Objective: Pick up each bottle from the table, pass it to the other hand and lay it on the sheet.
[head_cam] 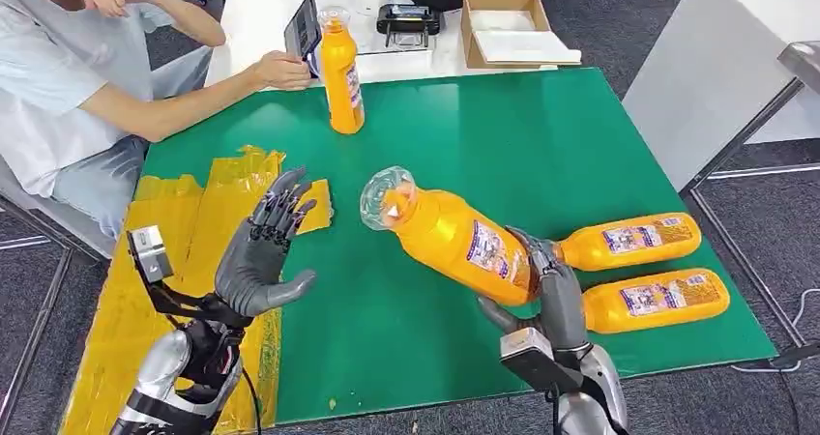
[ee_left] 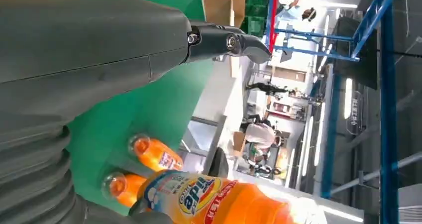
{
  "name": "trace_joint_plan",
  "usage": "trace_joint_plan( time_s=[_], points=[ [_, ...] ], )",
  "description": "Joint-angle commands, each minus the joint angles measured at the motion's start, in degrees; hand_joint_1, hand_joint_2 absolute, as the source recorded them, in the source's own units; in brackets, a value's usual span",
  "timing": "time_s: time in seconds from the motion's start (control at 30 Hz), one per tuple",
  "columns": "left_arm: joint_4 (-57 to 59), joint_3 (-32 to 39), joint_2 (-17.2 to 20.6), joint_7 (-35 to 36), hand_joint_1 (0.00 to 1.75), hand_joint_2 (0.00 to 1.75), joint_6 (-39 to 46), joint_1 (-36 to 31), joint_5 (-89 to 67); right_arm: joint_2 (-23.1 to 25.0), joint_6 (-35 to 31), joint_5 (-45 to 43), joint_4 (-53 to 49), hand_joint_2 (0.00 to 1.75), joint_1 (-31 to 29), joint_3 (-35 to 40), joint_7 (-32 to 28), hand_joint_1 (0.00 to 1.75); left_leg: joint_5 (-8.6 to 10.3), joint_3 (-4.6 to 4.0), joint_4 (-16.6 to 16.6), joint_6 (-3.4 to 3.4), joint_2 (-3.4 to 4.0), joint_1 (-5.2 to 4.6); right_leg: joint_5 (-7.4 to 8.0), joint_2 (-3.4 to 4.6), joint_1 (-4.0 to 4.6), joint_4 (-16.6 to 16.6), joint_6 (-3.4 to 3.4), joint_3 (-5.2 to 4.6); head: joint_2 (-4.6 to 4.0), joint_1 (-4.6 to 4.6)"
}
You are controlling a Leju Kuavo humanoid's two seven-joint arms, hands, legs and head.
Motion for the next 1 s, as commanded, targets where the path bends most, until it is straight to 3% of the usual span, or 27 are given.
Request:
trace_joint_plan(
  time_s=[0.03,0.57,1.0],
  points=[
    [3.5,-2.0,0.8,0.8,0.0,1.75,-0.2,-2.0,1.6,0.4,0.8,-1.0,4.8,1.75,-3.4,2.5,-0.1,1.75,-0.09,0.32,0.0,-0.19,0.09,0.11,-0.03,0.03,0.12,-0.1,-0.16,0.33,0.0,0.0],
    [-0.1,-4.5,0.1,-3.2,0.0,1.75,1.8,-2.3,-6.9,2.8,5.9,-5.0,14.7,1.75,-10.5,4.8,0.3,1.75,-0.04,0.19,0.0,-0.14,0.11,0.09,0.02,0.06,0.1,-0.1,-0.11,0.19,0.0,0.0],
    [-0.1,-4.5,0.1,-3.2,0.0,1.75,1.8,-2.3,-6.9,2.8,5.9,-5.0,14.7,1.75,-10.5,4.8,0.3,1.75,-0.14,0.37,0.1,-0.21,0.06,0.14,-0.08,0.0,0.14,0.0,-0.17,0.39,0.0,-0.02]
  ],
)
